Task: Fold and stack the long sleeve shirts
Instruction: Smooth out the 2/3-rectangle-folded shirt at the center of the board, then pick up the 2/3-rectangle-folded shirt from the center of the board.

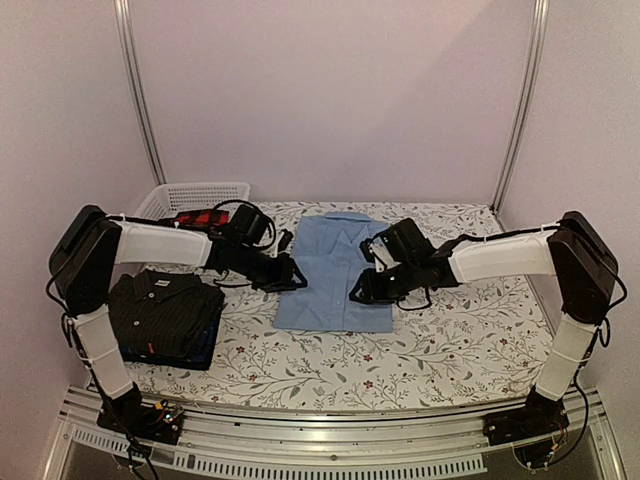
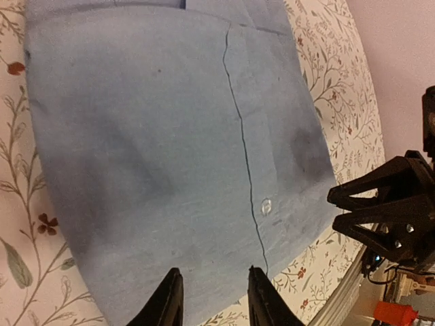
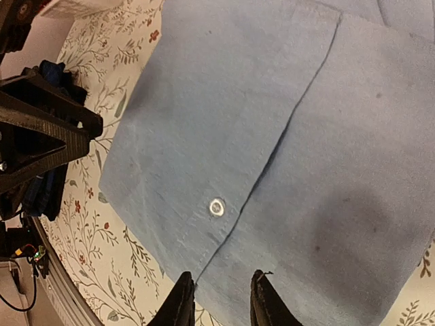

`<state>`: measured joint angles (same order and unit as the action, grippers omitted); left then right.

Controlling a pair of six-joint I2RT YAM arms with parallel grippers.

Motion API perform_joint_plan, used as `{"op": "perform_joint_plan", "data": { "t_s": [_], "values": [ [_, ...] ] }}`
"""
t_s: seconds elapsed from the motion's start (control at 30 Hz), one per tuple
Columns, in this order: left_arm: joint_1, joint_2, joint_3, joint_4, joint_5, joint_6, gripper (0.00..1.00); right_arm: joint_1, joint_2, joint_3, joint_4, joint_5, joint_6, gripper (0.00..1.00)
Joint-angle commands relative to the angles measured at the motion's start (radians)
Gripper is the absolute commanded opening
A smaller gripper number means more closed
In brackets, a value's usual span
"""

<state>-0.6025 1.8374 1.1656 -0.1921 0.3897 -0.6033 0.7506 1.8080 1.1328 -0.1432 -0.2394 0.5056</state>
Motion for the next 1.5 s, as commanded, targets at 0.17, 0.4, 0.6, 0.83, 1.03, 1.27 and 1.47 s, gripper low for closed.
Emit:
{"op": "perform_joint_plan", "data": {
  "t_s": [0.17,0.4,0.6,0.83,1.03,1.27,1.47],
  "values": [
    [-0.049,0.017,-0.194,0.11,0.051,-0.095,0.3,0.012,-0.03,-0.228,0.115,-0.048,0.131,0.27],
    [-0.052,-0.015,-0.273,0.116,0.045,-0.125,0.29,0.01,-0.106,-0.35,0.133,-0.029,0.18,0.27],
    [-0.052,-0.091,-0.271,0.048,0.008,-0.114,0.29,0.01,-0.182,-0.387,0.085,0.0,0.181,0.27],
    [-0.036,-0.116,-0.302,-0.001,-0.023,-0.083,0.3,0.011,-0.22,-0.469,0.08,0.017,0.202,0.27],
    [-0.026,-0.108,-0.349,0.009,-0.036,-0.079,0.3,0.01,-0.225,-0.473,0.081,0.028,0.209,0.27],
    [-0.02,-0.179,-0.365,-0.024,-0.06,-0.071,0.3,0.01,-0.271,-0.479,0.059,0.075,0.222,0.27],
    [-0.004,-0.227,-0.374,-0.058,-0.087,-0.053,0.32,0.01,-0.285,-0.48,0.073,0.1,0.239,0.27]
  ]
}}
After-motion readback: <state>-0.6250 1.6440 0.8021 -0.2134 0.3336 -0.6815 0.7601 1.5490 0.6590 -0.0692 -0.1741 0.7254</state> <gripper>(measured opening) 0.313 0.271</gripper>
